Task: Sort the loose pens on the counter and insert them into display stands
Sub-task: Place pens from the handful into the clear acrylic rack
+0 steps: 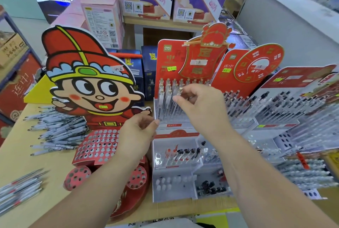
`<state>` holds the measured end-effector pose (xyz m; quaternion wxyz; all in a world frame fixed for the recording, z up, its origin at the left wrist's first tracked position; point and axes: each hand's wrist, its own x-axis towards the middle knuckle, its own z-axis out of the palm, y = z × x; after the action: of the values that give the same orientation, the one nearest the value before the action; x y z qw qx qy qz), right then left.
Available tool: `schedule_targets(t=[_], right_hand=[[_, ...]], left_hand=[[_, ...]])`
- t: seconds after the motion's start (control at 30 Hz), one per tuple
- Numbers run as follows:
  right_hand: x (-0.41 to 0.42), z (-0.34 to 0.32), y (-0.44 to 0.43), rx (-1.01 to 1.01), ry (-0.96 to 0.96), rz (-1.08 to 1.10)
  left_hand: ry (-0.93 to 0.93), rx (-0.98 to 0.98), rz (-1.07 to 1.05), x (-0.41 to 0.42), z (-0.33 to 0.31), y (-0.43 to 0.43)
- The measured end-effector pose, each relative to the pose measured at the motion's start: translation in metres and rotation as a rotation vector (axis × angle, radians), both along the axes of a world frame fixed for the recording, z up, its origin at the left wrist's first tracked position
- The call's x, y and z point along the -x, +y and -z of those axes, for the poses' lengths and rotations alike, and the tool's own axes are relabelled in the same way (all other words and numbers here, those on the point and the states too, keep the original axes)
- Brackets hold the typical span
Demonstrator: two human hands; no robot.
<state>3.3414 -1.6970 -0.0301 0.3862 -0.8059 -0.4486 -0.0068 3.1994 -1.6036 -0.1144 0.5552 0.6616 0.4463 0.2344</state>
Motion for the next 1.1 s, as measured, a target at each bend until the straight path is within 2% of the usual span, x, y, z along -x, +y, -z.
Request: schedule_targets(t=[0.23,0.7,0.93,1.1], right_hand=[[0.003,0.007,0.007,0.125,-0.03,0.058],[0.009,0.014,0.009,0.116,-0.04,0.051],[0.013,0.032,-0.024,-0.125,0.15,0.012],[0.03,0.053,-0.028,-0.12,0.227,-0.133]], left_hand=[[-0.045,0.038,0.0,-0.001,0.005,0.002],[-0.026,0.026,-0.011,0.001,0.009,0.002],[-0.061,0.068,-0.039,0.027,-0.003,-0.013],[0.036,0.019,-0.19,0.068,0.002,-0.011]])
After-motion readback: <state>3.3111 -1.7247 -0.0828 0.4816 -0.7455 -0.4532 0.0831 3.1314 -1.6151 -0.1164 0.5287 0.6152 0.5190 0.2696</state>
